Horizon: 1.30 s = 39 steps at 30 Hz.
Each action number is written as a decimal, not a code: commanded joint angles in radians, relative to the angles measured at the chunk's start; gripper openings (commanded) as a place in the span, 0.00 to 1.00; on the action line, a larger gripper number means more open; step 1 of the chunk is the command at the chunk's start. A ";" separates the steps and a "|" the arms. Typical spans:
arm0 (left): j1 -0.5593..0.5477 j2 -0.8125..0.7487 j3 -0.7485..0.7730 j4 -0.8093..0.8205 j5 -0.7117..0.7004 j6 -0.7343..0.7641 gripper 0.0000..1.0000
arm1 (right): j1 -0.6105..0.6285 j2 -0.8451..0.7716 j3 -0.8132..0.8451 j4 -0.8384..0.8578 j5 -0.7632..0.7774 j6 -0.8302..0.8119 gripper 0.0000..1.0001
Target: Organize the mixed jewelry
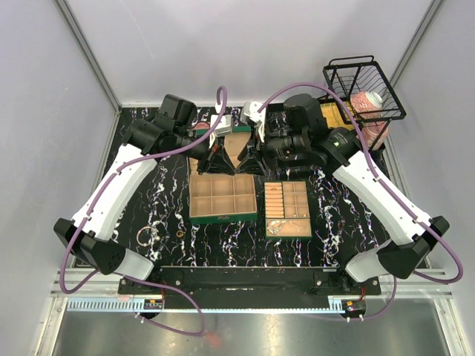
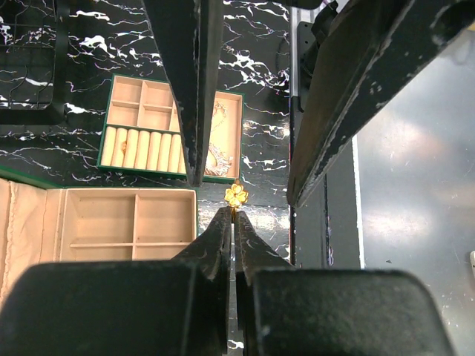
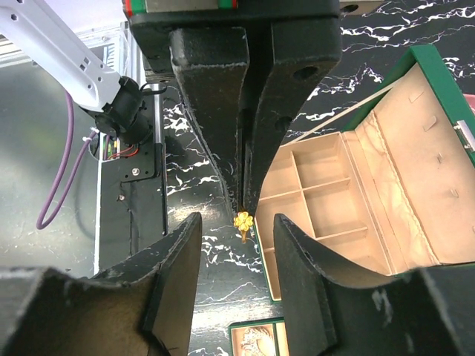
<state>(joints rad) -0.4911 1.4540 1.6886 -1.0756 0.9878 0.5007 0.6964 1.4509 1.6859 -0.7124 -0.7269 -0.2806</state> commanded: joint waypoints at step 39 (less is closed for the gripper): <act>-0.014 -0.050 -0.020 0.039 -0.070 0.045 0.43 | 0.029 0.003 0.011 -0.039 0.116 -0.104 0.00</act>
<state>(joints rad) -0.5037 1.4540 1.6711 -1.0664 0.9516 0.5205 0.7185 1.4792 1.6852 -0.7509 -0.6682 -0.3374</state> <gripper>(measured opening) 0.367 0.164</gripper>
